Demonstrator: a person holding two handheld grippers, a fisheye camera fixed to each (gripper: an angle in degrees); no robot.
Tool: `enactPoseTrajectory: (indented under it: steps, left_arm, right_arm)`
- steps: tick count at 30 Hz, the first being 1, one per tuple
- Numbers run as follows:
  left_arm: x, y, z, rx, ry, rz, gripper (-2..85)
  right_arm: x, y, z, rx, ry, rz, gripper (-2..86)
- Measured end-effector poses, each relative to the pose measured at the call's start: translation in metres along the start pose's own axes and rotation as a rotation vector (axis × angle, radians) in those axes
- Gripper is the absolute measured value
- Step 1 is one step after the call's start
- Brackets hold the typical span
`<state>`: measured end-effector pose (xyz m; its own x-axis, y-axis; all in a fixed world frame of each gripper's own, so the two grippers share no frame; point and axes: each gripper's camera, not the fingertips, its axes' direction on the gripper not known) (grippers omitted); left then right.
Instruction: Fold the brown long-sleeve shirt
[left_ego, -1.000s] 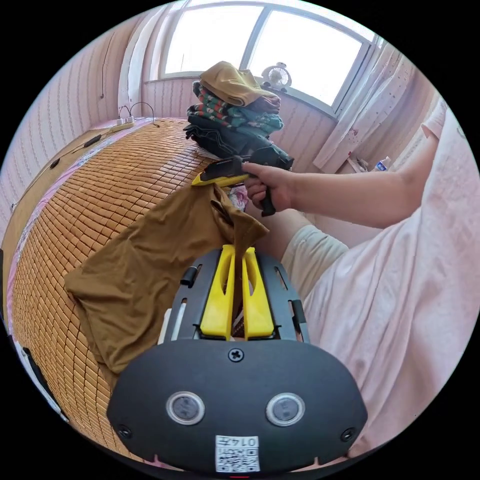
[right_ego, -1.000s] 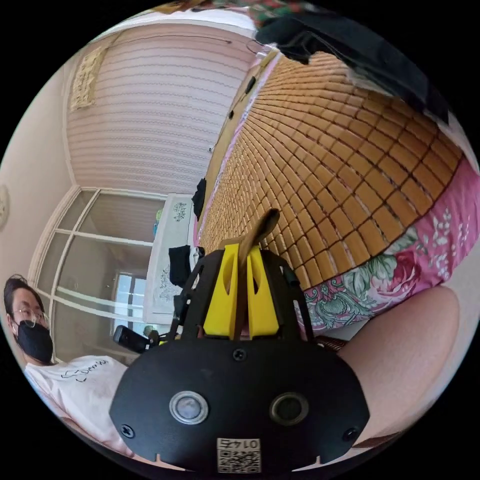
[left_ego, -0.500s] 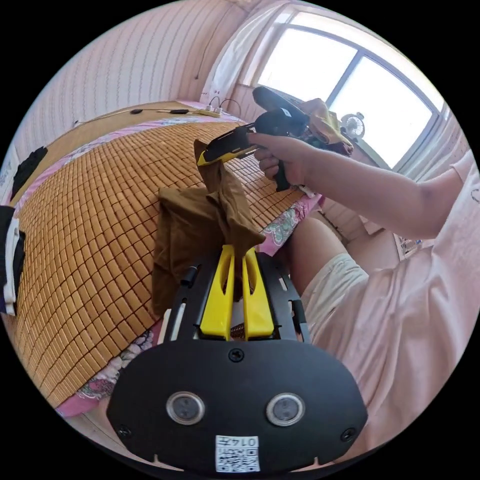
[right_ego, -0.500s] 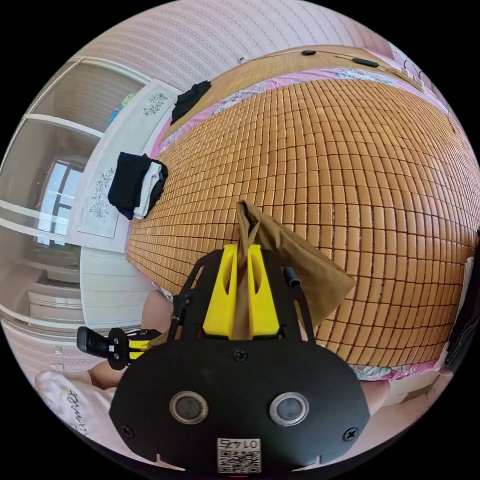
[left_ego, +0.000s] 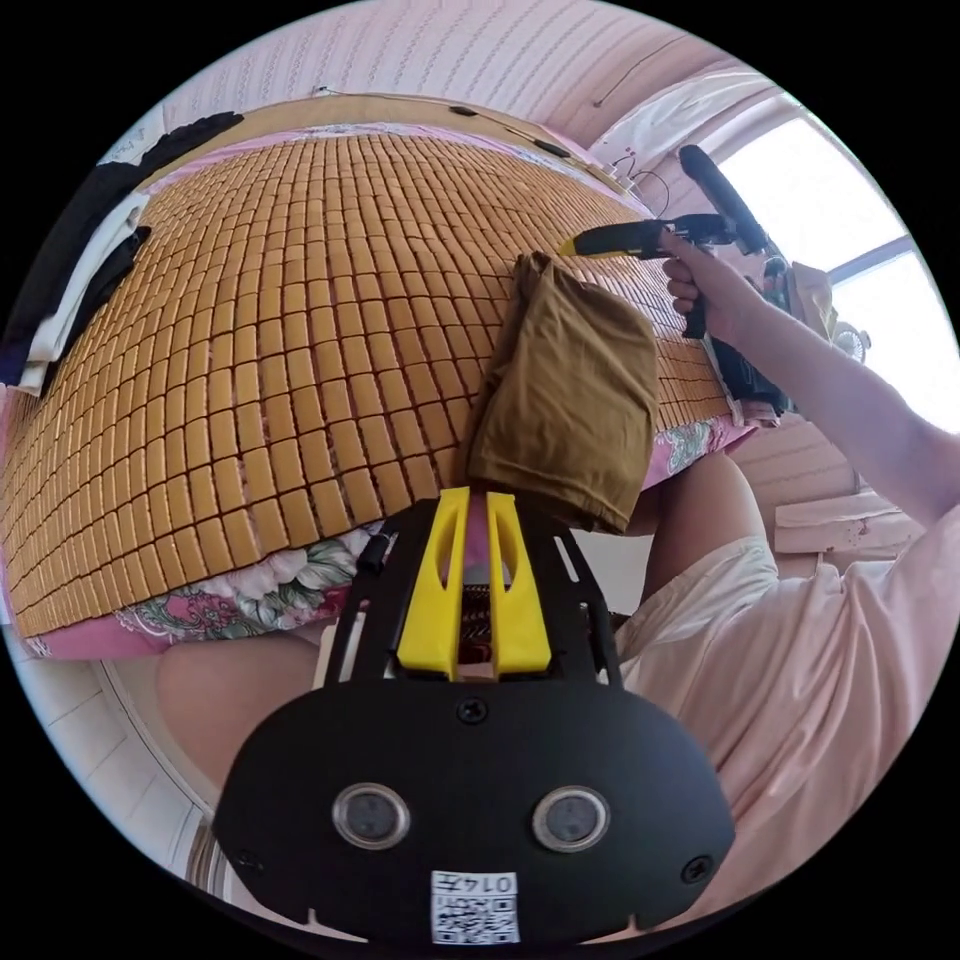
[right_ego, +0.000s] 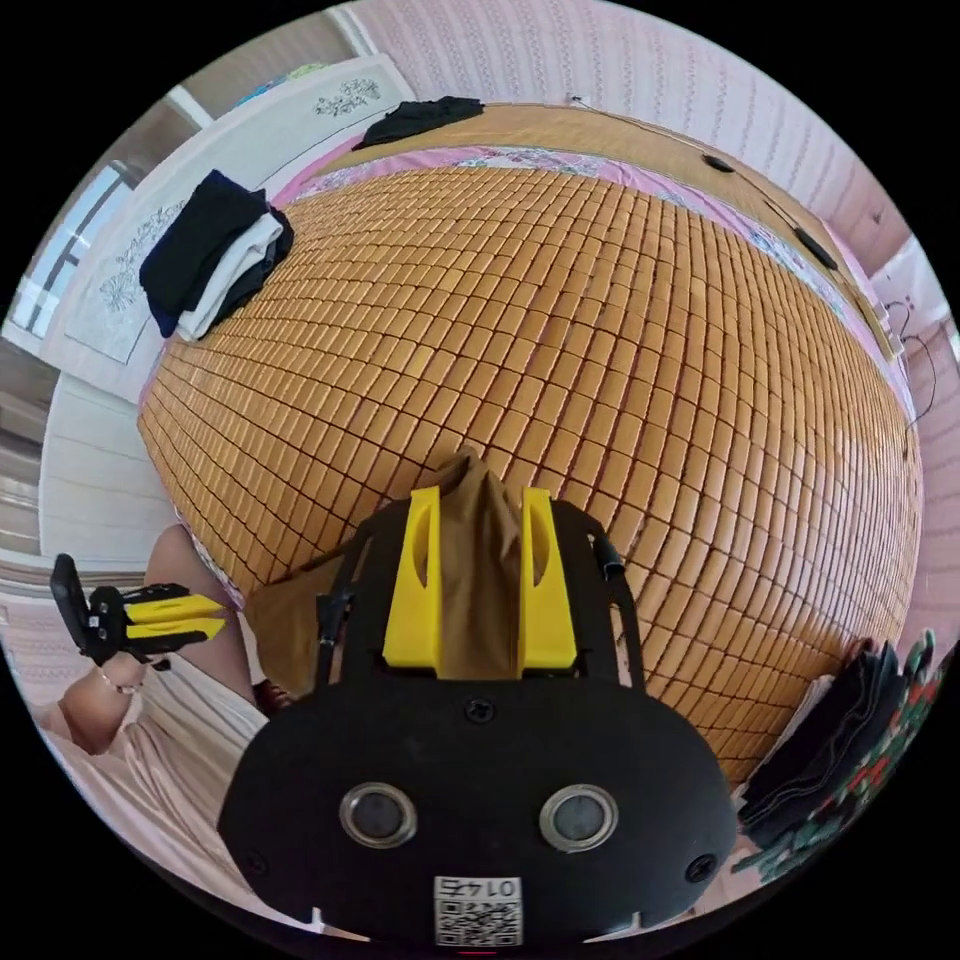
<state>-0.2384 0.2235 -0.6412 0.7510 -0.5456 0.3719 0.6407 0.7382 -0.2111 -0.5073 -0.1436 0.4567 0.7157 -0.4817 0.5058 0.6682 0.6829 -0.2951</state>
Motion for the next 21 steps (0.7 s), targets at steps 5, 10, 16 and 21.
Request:
enactPoseTrajectory:
  steps: [5,10,16,21]
  left_arm:
    - [0.012,-0.026,0.005,0.066,0.001,0.001,10.4]
    - [0.031,-0.055,0.051,-0.059,0.015,-0.003,8.3]
    - [0.057,-0.057,0.055,-0.062,-0.026,0.051,0.6]
    - [0.086,-0.04,0.021,0.024,-0.003,0.117,-0.5]
  right_arm:
    - [-0.026,-0.002,0.037,-0.098,0.053,-0.082,15.2]
    - [-0.043,0.015,0.039,-0.088,0.034,-0.087,9.9]
    - [-0.053,0.056,0.024,0.01,-0.022,-0.063,2.2]
    - [-0.036,0.125,-0.027,0.254,-0.187,0.031,0.9]
